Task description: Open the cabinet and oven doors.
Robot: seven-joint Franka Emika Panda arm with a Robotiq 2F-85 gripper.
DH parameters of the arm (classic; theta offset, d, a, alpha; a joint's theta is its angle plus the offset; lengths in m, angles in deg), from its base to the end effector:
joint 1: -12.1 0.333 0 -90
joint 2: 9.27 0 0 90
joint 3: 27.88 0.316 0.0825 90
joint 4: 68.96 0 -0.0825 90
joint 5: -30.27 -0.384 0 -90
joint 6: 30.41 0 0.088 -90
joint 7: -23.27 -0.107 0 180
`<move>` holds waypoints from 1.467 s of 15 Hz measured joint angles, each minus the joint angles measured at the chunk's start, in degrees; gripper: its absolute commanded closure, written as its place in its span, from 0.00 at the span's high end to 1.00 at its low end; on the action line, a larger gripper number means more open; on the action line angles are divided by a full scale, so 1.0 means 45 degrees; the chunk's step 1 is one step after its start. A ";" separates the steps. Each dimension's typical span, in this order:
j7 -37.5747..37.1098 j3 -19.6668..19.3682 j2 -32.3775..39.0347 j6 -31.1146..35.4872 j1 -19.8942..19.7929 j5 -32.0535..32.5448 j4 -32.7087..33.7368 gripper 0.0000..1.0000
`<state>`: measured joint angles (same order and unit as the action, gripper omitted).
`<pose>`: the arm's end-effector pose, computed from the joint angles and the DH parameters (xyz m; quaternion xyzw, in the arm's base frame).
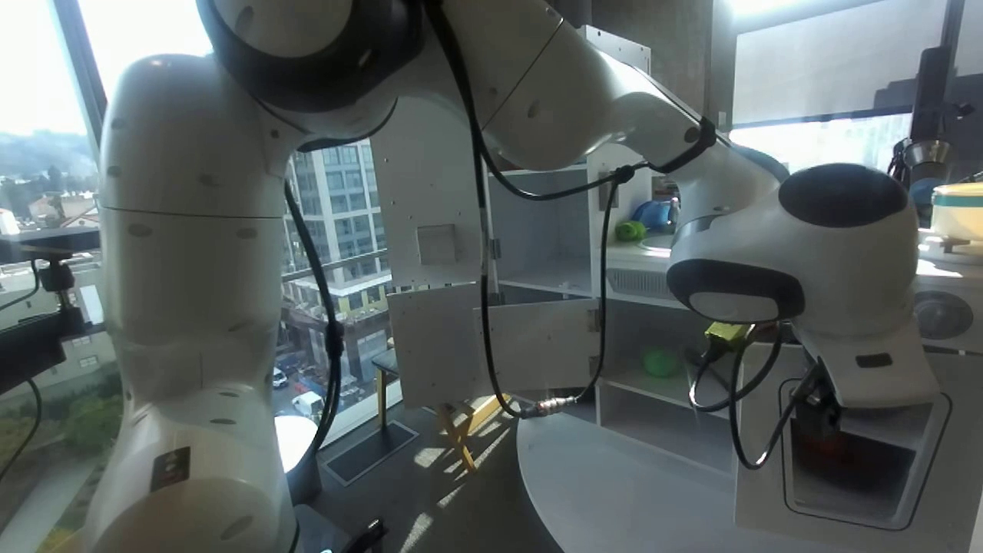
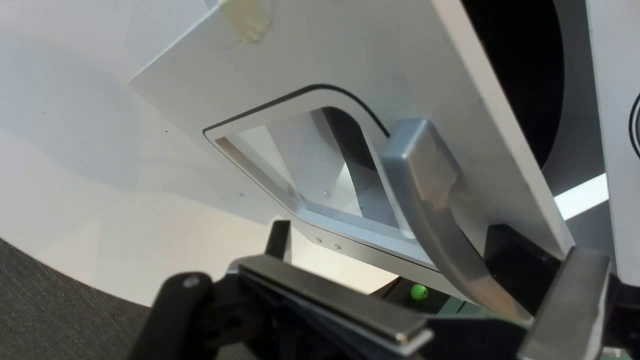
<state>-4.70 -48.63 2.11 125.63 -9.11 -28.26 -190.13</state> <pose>0.4239 -0.4158 0.3611 -0.4868 0.8111 -0.2258 0.2327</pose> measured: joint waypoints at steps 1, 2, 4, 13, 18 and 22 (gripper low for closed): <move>0.0077 -0.0023 -0.0053 -0.0207 -0.0079 -0.0093 -0.0013 1.00; 0.0210 -0.0094 -0.0116 -0.0528 -0.0168 -0.0097 -0.0011 1.00; 0.0613 -0.0359 -0.0287 -0.1360 -0.0410 0.0023 -0.0021 1.00; 0.0782 -0.1680 -0.2502 -0.3171 -0.1531 0.0662 0.0169 1.00; 0.0219 -0.1774 -0.2659 -0.3378 -0.1610 0.4983 -0.0277 1.00; 0.0786 -0.1762 -0.2706 -0.3167 -0.1608 0.7560 -0.0514 1.00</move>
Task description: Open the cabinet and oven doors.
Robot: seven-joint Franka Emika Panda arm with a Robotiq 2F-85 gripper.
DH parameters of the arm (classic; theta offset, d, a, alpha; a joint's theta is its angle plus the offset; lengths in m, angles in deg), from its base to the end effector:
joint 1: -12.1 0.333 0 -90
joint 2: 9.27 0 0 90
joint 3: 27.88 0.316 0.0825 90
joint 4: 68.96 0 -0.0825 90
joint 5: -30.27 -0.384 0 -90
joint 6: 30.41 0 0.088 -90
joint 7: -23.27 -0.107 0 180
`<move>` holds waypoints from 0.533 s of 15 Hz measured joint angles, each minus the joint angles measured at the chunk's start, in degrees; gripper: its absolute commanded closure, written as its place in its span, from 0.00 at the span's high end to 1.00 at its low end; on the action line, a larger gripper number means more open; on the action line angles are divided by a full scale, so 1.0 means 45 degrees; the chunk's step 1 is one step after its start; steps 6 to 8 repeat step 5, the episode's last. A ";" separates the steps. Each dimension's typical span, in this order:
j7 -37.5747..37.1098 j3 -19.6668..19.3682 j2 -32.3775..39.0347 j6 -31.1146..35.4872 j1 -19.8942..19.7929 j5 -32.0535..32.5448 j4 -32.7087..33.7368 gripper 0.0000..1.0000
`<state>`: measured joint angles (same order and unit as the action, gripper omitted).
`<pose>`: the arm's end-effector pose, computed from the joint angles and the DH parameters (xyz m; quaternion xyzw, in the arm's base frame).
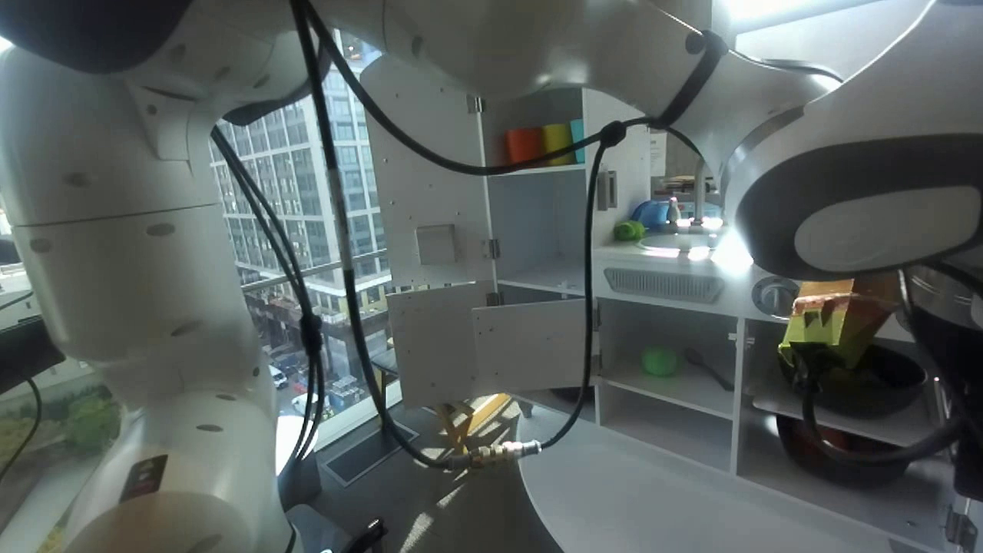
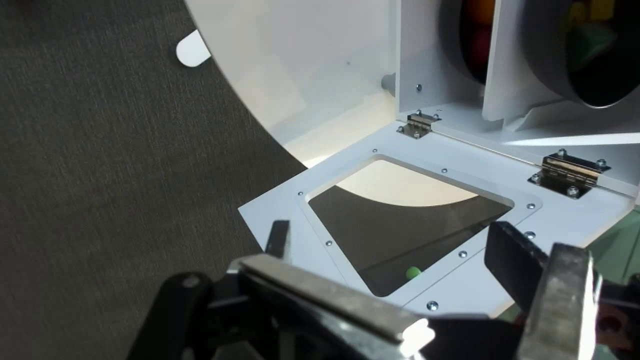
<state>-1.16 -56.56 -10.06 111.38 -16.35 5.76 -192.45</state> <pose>0.3045 -0.4748 0.4386 -0.6358 0.7377 -0.1993 0.1085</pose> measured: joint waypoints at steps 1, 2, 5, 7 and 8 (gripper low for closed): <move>0.0306 0.0014 -0.0025 0.0049 0.0002 0.0437 -0.0027 1.00; 0.0652 0.0031 -0.0047 0.0100 0.0006 0.0825 -0.0040 1.00; 0.1540 0.0071 -0.0116 0.0420 0.0031 0.1832 -0.0112 1.00; 0.1540 0.0071 -0.0116 0.0420 0.0031 0.1832 -0.0112 1.00; 0.1540 0.0071 -0.0116 0.0420 0.0031 0.1832 -0.0112 1.00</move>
